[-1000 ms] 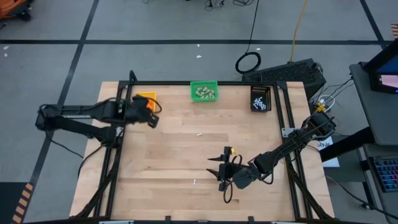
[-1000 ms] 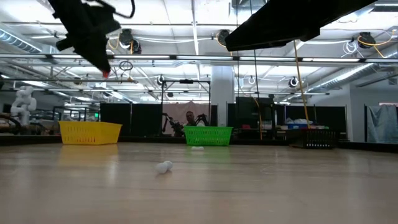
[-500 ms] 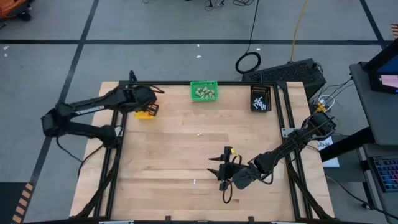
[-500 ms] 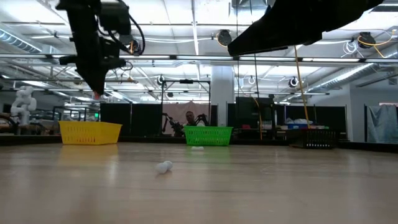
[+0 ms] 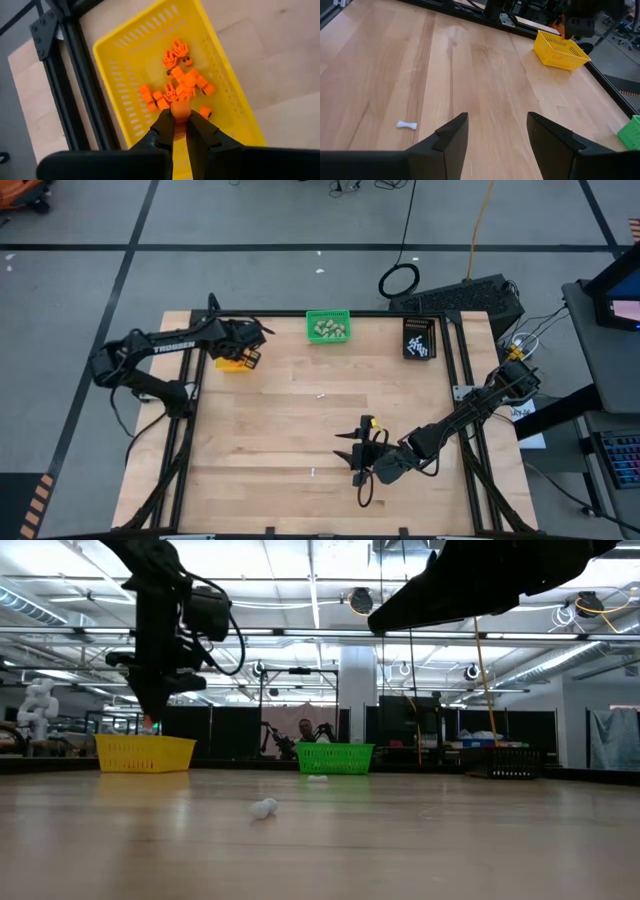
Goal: Sort Halloween decoration
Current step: Put the orange skeleton toy into the yellow bin, then put the white bone toy into the black bin
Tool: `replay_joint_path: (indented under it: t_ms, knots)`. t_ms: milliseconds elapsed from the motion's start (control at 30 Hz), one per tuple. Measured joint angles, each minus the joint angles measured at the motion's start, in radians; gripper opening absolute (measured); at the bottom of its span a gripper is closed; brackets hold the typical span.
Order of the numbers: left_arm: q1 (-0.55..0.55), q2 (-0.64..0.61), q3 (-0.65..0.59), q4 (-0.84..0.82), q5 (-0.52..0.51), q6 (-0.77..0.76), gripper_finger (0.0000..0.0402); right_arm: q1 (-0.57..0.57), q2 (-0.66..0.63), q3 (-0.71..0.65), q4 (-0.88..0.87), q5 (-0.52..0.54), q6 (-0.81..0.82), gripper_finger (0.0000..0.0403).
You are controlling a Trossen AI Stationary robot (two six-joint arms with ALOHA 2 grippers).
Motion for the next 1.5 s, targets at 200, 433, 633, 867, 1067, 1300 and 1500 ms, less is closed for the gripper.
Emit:
replay_joint_path:
  t_ms: [200, 433, 633, 867, 1067, 1300, 1500]
  knots:
    - [0.002, 0.007, 0.000, 0.000, 0.067, 0.038, 0.0025, 0.000, 0.000, 0.000, 0.000, 0.000, 0.000, 0.0190]
    - [0.050, 0.007, 0.000, 0.015, 0.069, 0.069, 0.0025, 0.000, 0.000, 0.000, 0.000, 0.000, 0.000, 0.0190]
    - [0.081, 0.007, -0.031, 0.097, 0.060, 0.073, 0.0025, 0.000, 0.000, 0.000, 0.000, -0.001, 0.000, 0.0190]
    - [0.090, 0.007, -0.040, 0.112, 0.047, 0.100, 0.0036, 0.006, 0.000, 0.000, -0.001, -0.002, 0.000, 0.0189]
    - [0.089, 0.007, -0.040, 0.112, 0.005, 0.099, 0.0099, 0.006, 0.000, 0.000, -0.011, -0.001, 0.000, 0.0189]
    - [0.060, 0.000, -0.040, 0.053, 0.029, 0.069, 0.0133, 0.006, 0.000, 0.000, -0.013, -0.001, 0.000, 0.0189]
    - [-0.084, -0.081, -0.040, 0.041, -0.007, -0.006, 0.0134, 0.006, 0.000, 0.000, -0.015, 0.000, 0.016, 0.0189]
